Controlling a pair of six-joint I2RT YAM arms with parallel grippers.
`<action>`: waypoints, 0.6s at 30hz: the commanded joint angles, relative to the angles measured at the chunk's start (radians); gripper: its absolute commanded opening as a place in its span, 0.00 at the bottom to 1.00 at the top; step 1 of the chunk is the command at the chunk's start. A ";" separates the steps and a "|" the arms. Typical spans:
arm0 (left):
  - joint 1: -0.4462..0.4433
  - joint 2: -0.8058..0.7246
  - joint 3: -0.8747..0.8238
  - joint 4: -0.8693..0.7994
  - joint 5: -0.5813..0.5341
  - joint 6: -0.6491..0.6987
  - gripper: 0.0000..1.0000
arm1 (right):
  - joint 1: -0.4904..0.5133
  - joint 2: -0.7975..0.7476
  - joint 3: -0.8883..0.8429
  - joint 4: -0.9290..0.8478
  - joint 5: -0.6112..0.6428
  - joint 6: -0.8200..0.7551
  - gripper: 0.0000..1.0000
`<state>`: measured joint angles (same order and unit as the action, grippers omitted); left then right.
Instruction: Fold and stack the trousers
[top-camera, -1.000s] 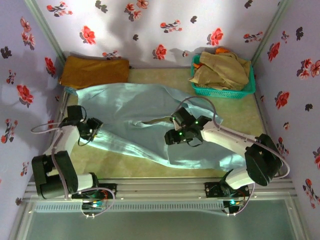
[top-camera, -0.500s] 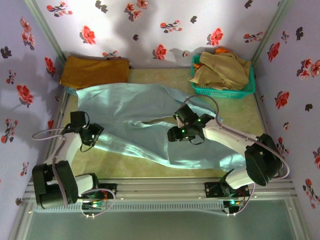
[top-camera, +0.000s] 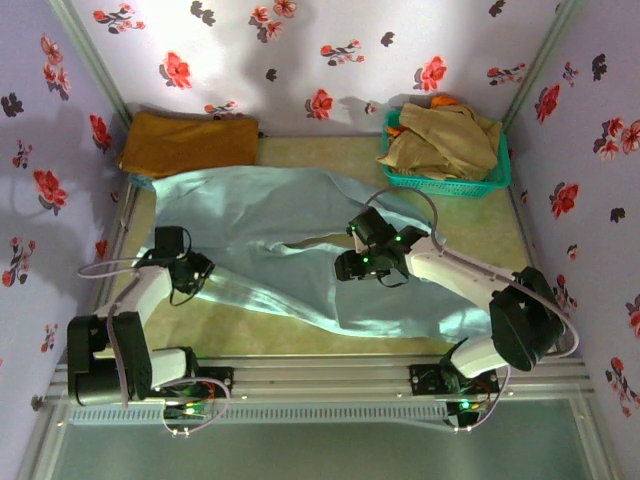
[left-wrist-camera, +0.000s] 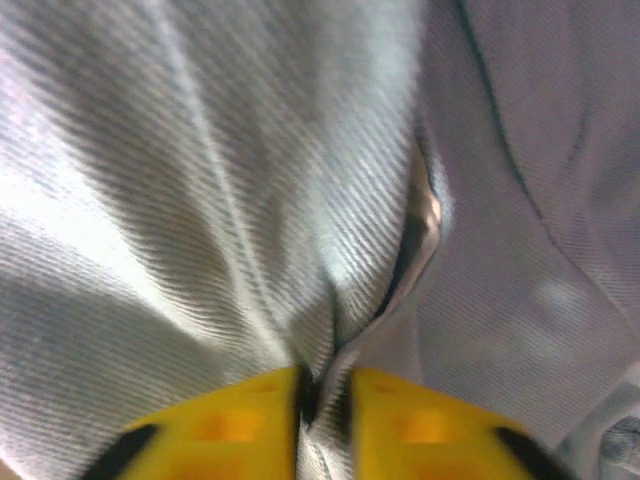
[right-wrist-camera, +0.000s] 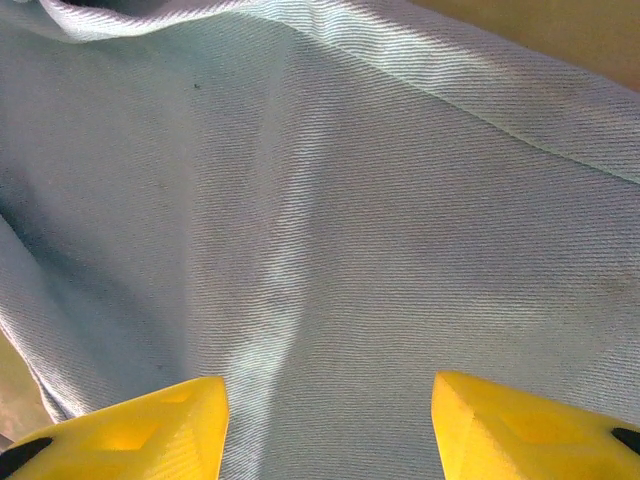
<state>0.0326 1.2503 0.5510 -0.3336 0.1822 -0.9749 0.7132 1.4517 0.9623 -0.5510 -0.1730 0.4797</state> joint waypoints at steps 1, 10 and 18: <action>-0.005 0.005 -0.022 0.014 -0.014 -0.004 0.02 | -0.008 0.002 0.027 -0.026 0.031 -0.006 0.57; -0.010 -0.248 0.063 -0.288 -0.043 0.056 0.00 | -0.009 -0.031 0.016 -0.006 0.013 -0.006 0.56; -0.021 -0.514 0.063 -0.614 0.002 0.038 0.00 | -0.009 -0.063 -0.011 0.014 -0.043 -0.013 0.56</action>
<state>0.0238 0.8280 0.6079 -0.7326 0.1577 -0.9363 0.7101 1.4265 0.9619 -0.5468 -0.1871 0.4793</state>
